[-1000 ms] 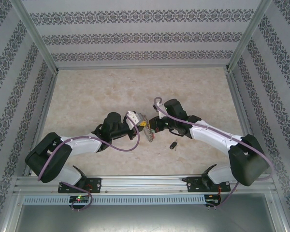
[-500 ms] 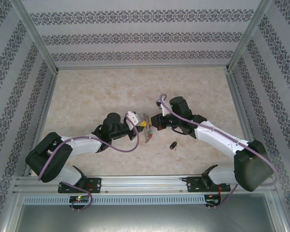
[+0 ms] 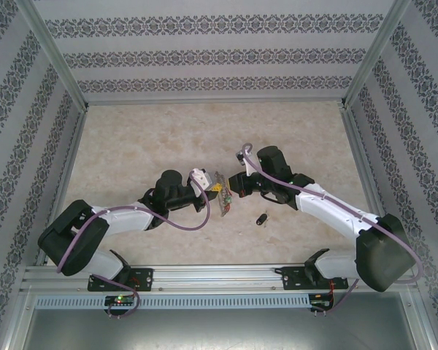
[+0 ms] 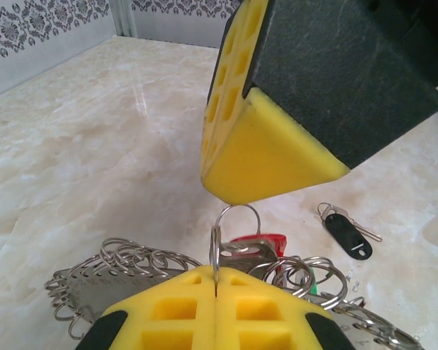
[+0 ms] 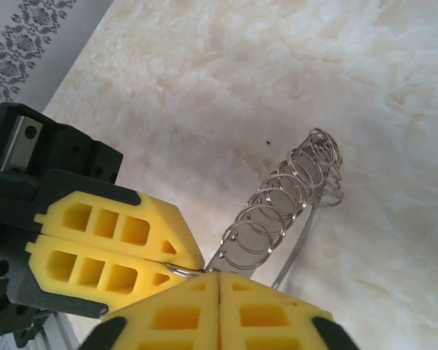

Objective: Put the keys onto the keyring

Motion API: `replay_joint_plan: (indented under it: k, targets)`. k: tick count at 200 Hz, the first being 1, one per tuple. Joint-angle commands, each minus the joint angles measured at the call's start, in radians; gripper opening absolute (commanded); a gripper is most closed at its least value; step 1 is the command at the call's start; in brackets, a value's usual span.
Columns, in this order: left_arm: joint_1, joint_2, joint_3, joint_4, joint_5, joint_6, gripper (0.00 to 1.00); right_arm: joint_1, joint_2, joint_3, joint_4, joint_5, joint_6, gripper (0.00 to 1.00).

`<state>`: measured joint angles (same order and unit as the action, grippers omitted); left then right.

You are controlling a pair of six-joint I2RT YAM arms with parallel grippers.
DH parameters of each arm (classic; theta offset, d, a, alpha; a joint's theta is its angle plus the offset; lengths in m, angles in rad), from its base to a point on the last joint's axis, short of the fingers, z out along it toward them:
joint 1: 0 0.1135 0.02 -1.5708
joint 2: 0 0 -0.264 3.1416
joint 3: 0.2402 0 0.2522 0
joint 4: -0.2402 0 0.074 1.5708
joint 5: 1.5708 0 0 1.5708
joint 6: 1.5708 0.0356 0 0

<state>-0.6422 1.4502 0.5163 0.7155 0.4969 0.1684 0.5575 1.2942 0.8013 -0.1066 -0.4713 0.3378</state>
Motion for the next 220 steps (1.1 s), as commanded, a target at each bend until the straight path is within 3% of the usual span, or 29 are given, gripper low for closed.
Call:
replay_joint_plan:
  k: [1,32,70,137,159,192,220]
  targets:
    - [-0.011,-0.037,0.008,0.018,0.028,0.02,0.0,-0.017,-0.03,0.0,-0.03,0.028,-0.037,0.21]
    - [-0.012,-0.043,0.011,0.009,0.046,0.02,0.0,-0.021,-0.064,-0.016,-0.01,0.022,-0.071,0.32]
    - [-0.012,-0.048,0.024,-0.01,0.068,0.021,0.0,-0.021,-0.06,-0.011,-0.014,-0.128,-0.128,0.34]
    - [-0.013,-0.068,0.031,-0.025,0.091,0.02,0.0,-0.019,-0.007,-0.015,-0.028,-0.099,-0.14,0.35]
    - [-0.011,-0.074,0.031,-0.027,0.09,0.019,0.0,-0.019,0.029,-0.012,-0.014,-0.172,-0.116,0.27]
    - [-0.011,-0.077,0.03,-0.02,0.087,0.017,0.0,-0.017,0.04,-0.027,0.021,-0.152,-0.087,0.0]
    - [-0.011,-0.073,0.025,0.023,0.09,-0.007,0.0,-0.033,0.053,-0.06,0.104,-0.207,-0.041,0.0]
